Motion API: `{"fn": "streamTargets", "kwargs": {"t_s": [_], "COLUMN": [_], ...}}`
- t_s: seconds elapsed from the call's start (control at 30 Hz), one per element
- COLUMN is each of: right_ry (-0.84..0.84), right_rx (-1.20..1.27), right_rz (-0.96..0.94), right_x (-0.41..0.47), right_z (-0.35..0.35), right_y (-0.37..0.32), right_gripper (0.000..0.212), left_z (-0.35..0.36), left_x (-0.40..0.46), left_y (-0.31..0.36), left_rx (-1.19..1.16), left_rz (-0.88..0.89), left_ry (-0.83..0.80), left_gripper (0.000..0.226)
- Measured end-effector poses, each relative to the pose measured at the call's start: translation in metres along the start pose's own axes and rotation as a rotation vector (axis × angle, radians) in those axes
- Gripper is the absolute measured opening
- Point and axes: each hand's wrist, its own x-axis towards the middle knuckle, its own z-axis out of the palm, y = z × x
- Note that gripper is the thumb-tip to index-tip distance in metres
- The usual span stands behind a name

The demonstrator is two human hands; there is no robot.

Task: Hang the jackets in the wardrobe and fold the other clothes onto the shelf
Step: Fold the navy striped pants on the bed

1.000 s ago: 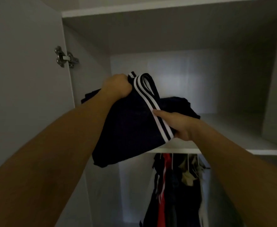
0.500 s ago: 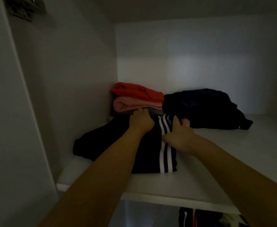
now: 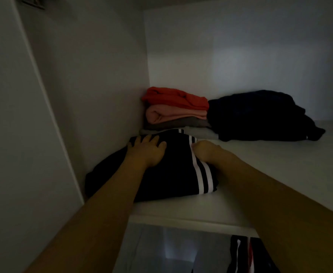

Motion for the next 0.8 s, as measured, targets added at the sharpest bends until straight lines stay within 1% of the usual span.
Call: {"fn": "streamTargets", "kwargs": {"t_s": [0.07, 0.13, 0.2, 0.23, 0.27, 0.33, 0.4, 0.43, 0.47, 0.5, 0.53, 0.57, 0.6, 0.63, 0.7, 0.77, 0.8], "right_ry": [0.003, 0.047, 0.08, 0.106, 0.123, 0.189, 0.241, 0.224, 0.18, 0.124, 0.074, 0.044, 0.041, 0.052, 0.064, 0.072, 0.102], "right_rx": [-0.018, -0.014, 0.017, 0.045, 0.096, 0.238, 0.493, 0.592, 0.635, 0.602, 0.473, 0.282, 0.108, -0.006, -0.116, -0.19, -0.182], "right_rz": [0.002, -0.004, -0.001, -0.038, -0.061, -0.11, -0.204, -0.289, -0.384, -0.456, -0.472, -0.445, -0.41, -0.384, -0.349, -0.324, -0.305], "right_x": [0.006, 0.013, 0.013, 0.011, 0.007, -0.008, -0.034, -0.05, -0.062, -0.072, -0.081, -0.091, -0.097, -0.102, -0.116, -0.127, -0.133], "right_z": [0.001, 0.002, 0.003, 0.003, 0.004, 0.003, 0.001, -0.001, -0.001, 0.002, 0.006, 0.01, 0.013, 0.013, 0.009, 0.003, -0.003], "right_y": [0.006, 0.013, 0.019, 0.022, 0.025, 0.029, 0.027, 0.024, 0.022, 0.023, 0.025, 0.028, 0.03, 0.033, 0.032, 0.028, 0.028], "right_gripper": [0.043, 0.043, 0.042, 0.042, 0.04, 0.034, 0.018, 0.011, 0.013, 0.023, 0.037, 0.047, 0.05, 0.051, 0.051, 0.055, 0.056], "left_z": [0.002, 0.003, 0.001, -0.001, -0.002, -0.008, -0.015, -0.017, -0.017, -0.015, -0.01, -0.006, -0.006, -0.009, -0.02, -0.026, -0.025], "left_x": [0.008, 0.018, 0.024, 0.025, 0.021, 0.005, -0.014, -0.026, -0.038, -0.05, -0.06, -0.068, -0.074, -0.077, -0.08, -0.084, -0.087], "left_y": [0.005, 0.01, 0.012, 0.013, 0.015, 0.016, 0.017, 0.016, 0.015, 0.012, 0.009, 0.007, 0.004, 0.003, 0.004, 0.007, 0.011], "left_rx": [-0.014, -0.031, -0.019, -0.016, -0.025, -0.031, -0.014, -0.006, -0.002, -0.001, -0.004, -0.031, -0.093, -0.185, -0.359, -0.366, -0.342], "left_rz": [0.033, 0.06, 0.079, 0.089, 0.096, 0.077, -0.026, -0.095, -0.15, -0.18, -0.189, -0.178, -0.155, -0.13, -0.1, -0.086, -0.086], "left_ry": [0.016, 0.028, 0.035, 0.041, 0.051, 0.138, 0.229, 0.217, 0.168, 0.118, 0.093, 0.089, 0.082, 0.059, -0.008, -0.005, 0.043], "left_gripper": [0.069, 0.072, 0.072, 0.07, 0.068, 0.062, 0.057, 0.057, 0.06, 0.064, 0.067, 0.07, 0.071, 0.072, 0.068, 0.062, 0.059]}}
